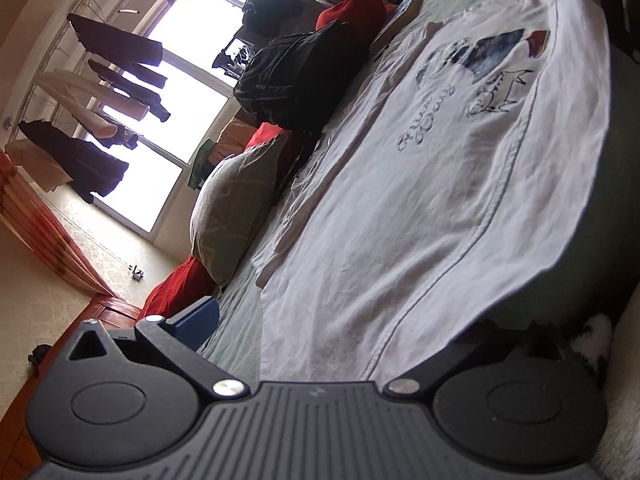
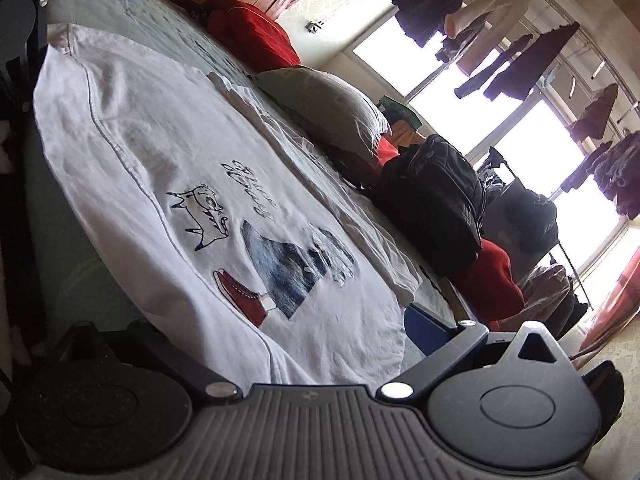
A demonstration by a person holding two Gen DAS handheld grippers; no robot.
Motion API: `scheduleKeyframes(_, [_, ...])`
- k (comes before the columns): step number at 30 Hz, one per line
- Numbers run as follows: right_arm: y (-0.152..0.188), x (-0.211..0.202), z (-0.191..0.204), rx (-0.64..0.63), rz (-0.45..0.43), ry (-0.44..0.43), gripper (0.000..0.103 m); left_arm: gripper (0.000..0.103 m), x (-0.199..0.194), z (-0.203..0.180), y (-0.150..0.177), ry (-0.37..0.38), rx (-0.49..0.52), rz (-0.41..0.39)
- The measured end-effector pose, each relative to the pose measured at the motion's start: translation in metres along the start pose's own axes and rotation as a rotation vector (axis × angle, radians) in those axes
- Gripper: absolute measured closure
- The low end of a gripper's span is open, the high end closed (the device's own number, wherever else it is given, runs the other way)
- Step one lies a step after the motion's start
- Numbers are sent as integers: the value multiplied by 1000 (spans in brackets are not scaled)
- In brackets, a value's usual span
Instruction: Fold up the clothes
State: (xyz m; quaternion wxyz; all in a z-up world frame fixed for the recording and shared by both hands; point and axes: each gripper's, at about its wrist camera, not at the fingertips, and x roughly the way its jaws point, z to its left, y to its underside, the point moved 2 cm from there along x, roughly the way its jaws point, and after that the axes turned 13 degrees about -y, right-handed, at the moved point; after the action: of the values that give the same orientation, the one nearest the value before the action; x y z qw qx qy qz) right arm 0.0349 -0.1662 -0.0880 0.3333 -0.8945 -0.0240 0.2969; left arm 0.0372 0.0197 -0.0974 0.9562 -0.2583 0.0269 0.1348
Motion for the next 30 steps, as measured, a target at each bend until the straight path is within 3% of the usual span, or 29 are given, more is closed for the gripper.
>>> scheduleKeyframes(17, [-2,2,-10,-21,24,75,0,0,4,15,4,-35,-29,40])
scheduleKeyframes(30, [-18,1,-29,-34,7,177,0,0,16,32,-9,-76,-39,13])
